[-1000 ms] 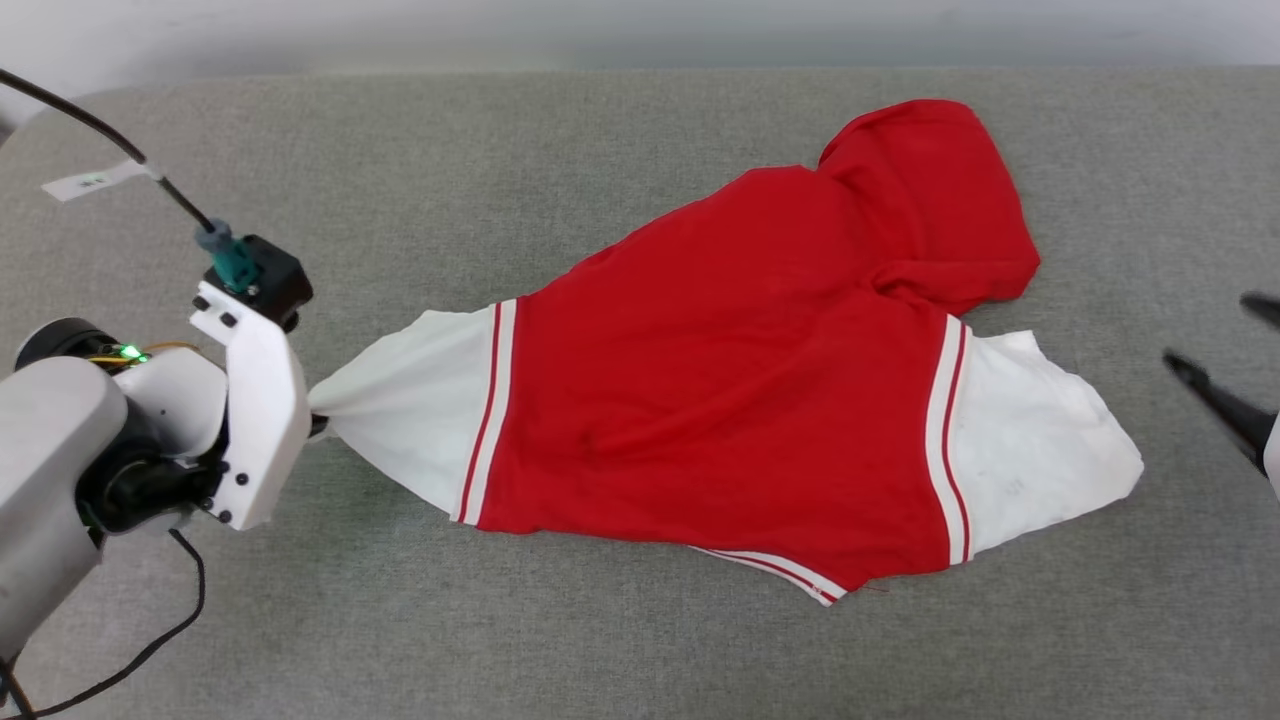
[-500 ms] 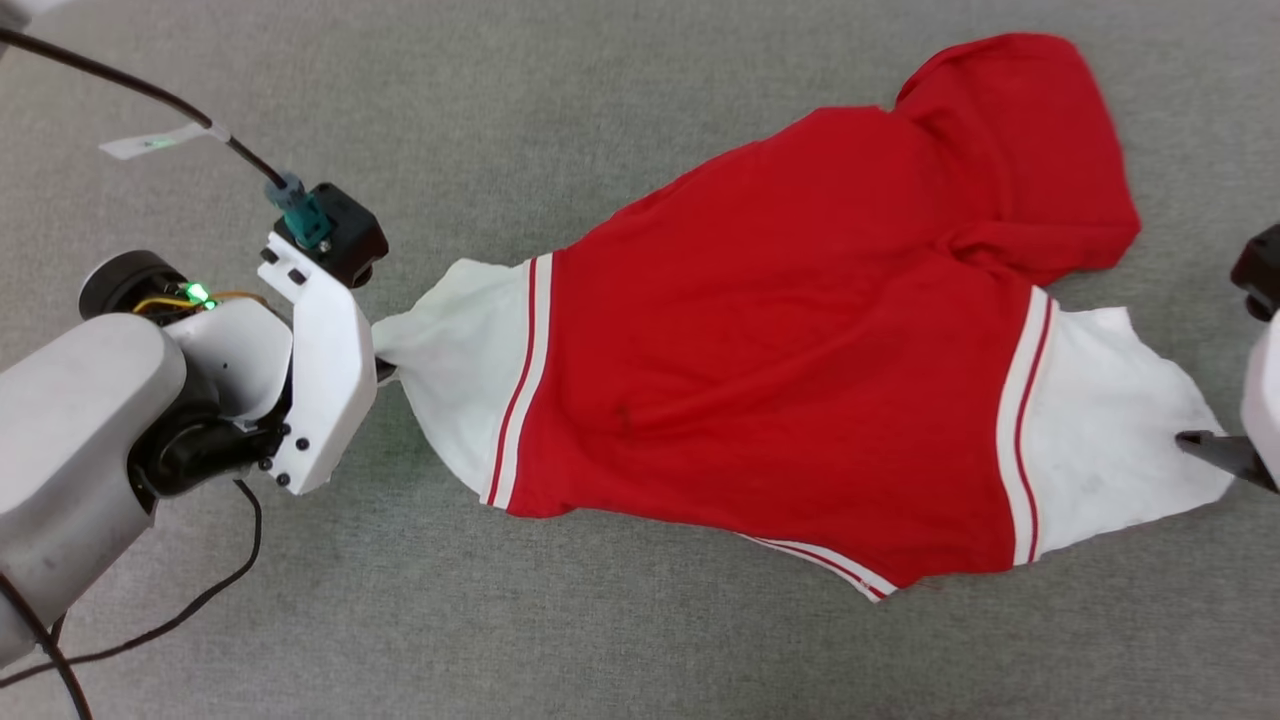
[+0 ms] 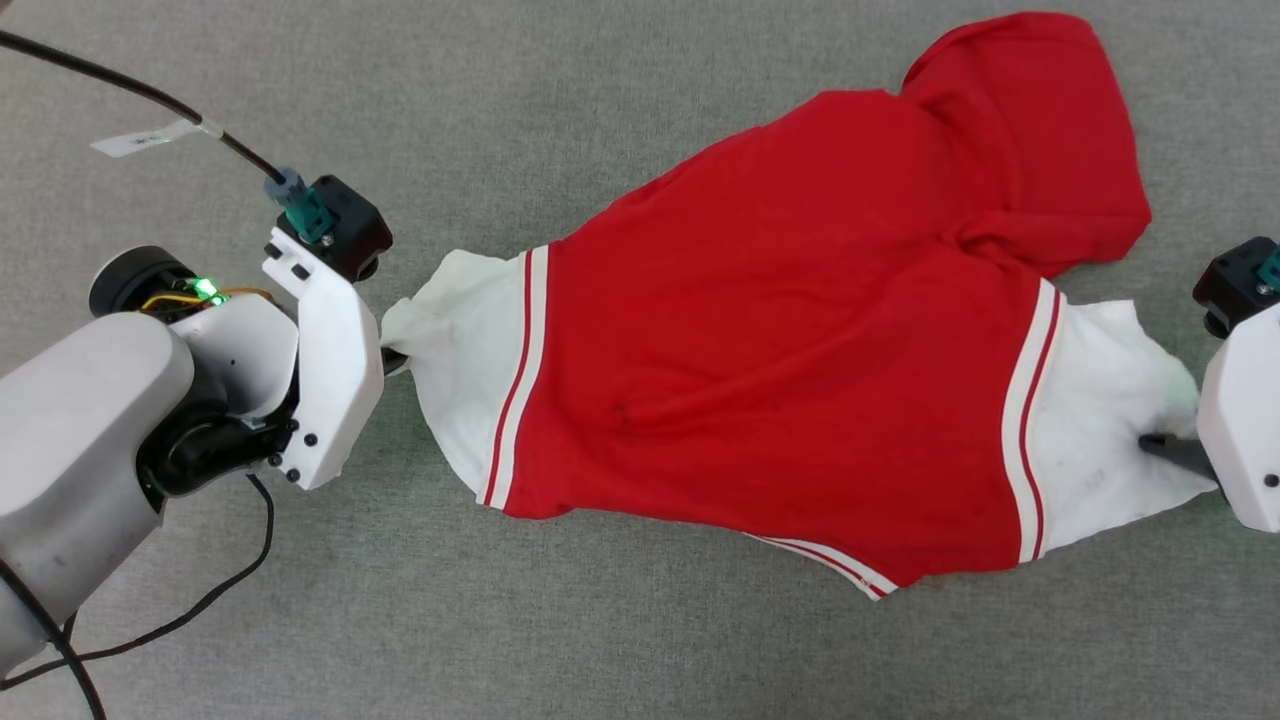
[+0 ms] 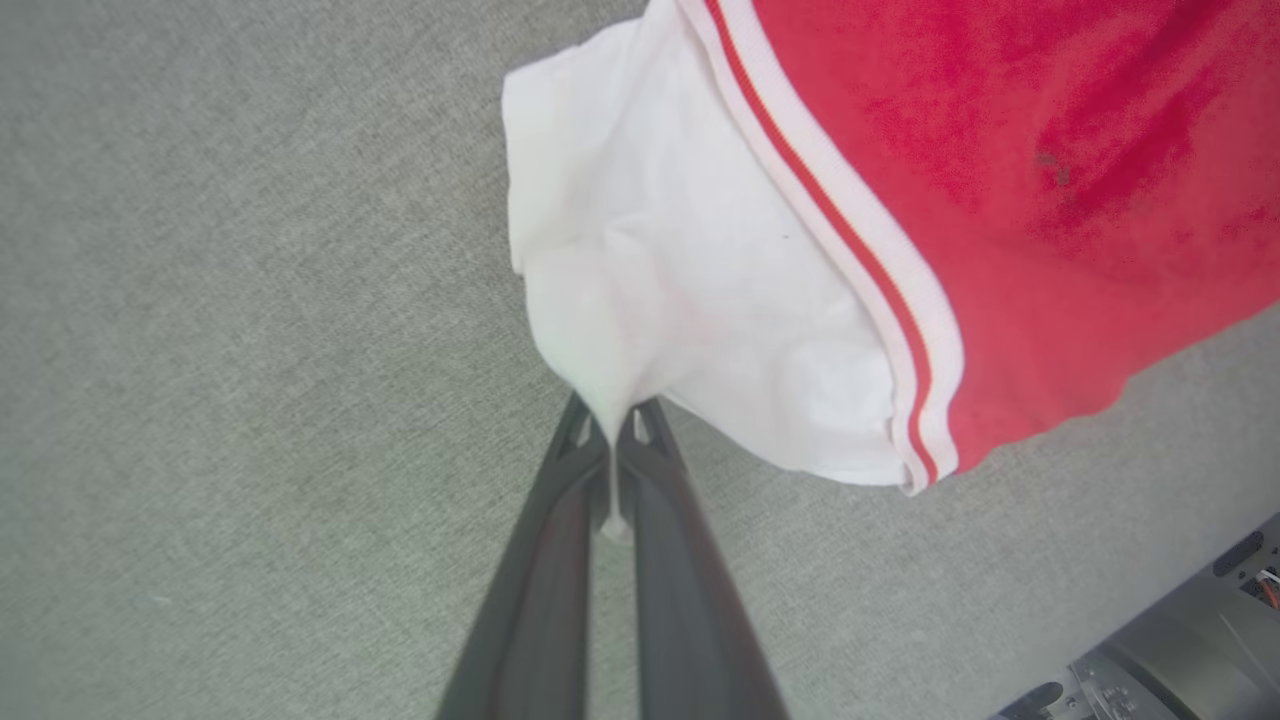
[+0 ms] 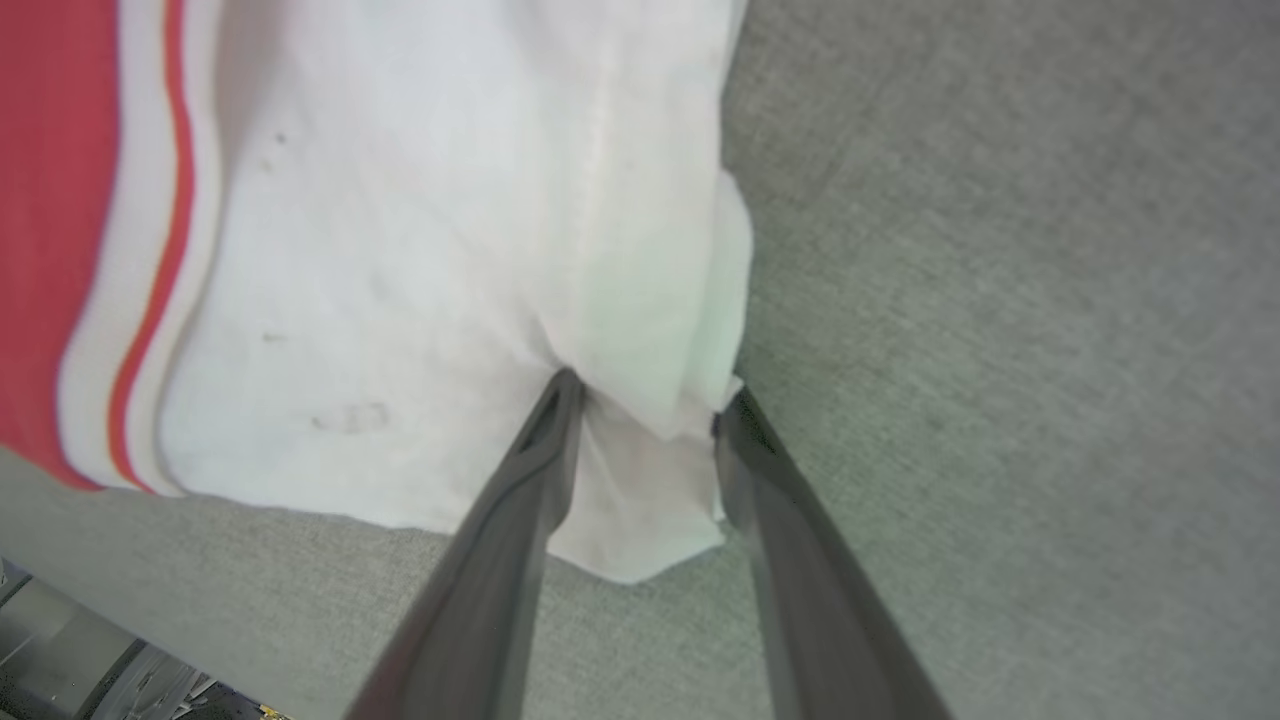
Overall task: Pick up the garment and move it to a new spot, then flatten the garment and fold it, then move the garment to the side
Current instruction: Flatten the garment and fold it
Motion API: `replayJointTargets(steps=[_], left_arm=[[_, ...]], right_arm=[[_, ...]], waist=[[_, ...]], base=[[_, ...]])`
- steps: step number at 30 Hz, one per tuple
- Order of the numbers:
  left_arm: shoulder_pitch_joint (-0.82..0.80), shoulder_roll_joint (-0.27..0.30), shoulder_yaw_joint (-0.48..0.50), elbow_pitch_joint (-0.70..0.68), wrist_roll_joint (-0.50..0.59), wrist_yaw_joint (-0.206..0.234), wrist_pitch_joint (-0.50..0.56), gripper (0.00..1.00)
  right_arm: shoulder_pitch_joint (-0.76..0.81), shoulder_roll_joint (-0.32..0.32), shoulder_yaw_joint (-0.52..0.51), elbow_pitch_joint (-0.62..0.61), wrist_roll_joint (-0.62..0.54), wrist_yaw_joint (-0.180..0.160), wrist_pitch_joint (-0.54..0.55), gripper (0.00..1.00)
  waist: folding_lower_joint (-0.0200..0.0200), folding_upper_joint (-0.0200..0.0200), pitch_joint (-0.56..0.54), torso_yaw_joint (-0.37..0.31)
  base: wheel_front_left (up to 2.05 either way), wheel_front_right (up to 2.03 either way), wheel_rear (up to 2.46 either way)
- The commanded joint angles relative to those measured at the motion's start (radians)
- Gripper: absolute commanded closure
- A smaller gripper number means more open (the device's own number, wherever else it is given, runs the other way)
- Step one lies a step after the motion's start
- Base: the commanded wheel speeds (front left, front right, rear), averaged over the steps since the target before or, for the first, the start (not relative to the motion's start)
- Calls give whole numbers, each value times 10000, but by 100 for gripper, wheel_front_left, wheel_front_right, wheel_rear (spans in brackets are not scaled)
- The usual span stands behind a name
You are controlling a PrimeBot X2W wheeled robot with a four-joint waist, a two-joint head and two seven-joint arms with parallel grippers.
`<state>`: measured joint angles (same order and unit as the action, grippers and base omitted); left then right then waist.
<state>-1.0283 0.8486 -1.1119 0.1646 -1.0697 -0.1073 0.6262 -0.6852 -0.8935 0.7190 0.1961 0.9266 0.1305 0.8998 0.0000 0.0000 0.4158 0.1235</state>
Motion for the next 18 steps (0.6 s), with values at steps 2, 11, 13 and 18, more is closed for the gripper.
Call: replayJointTargets(steps=[2,11,13,18], left_arm=[[164,13,53,57,-61,-41,-216,100],[13,214,442,-382,-353,-116,-820,100],[-119,316,575,-624,-327,-129,-989,100],[-1009,216,1327,-1305,-306,-156,-1736,100]], right_arm=[[230,592,135,343,241,2,-477,100],[-300,-66,-433,-216,577,0,-1774,100],[-382,-238,-550,-464,615,0,-2044,100],[-1281,-512,-1192,-1252,635,0,-2776,100]], waist=[[0,0,-489,-164],[0,0,-1910,-341],[0,0,-2158,-367],[0,0,-2694,-493]], base=[[0,0,0],[0,0,0],[0,0,0],[0,0,0]])
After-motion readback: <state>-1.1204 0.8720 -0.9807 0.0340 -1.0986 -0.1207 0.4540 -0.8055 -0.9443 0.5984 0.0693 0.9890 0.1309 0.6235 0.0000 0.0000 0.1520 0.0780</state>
